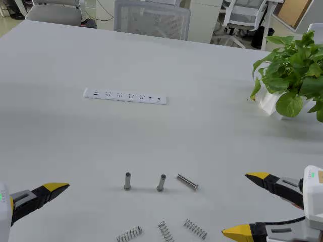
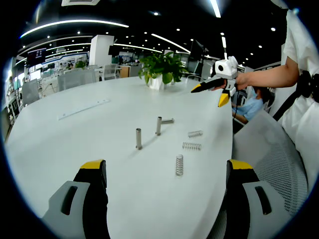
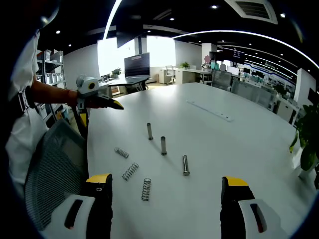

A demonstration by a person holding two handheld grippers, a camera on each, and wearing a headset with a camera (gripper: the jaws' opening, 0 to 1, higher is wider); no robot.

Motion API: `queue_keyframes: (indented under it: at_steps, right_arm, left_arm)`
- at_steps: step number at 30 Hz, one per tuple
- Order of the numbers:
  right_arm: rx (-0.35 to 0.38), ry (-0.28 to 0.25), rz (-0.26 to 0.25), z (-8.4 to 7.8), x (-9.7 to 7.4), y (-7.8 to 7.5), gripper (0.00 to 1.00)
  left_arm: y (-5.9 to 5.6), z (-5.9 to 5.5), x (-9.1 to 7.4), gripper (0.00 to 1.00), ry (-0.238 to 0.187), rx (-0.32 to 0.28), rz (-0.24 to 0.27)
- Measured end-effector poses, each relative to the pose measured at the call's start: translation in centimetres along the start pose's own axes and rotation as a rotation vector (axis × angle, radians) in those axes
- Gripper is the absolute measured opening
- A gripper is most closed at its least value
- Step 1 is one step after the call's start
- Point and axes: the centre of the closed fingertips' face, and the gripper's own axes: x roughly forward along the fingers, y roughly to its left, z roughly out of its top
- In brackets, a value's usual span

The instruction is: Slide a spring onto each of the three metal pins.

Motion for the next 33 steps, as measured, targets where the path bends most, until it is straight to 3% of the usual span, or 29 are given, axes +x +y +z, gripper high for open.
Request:
queue_keyframes:
  at_steps: [15,33]
  right_arm:
    - [-0.054,0.054,0.059,2.7,4.1,-0.8,0.78]
    - [-0.059,0.202,0.086,2.5,8.5,-3.0,0.48]
  left_arm:
    - [0.7,-0.2,0.3,0.99,-0.01,-0.019,-0.003]
    - [1.4,-0.2,0.6,0.99,-0.022,-0.028,-0.004]
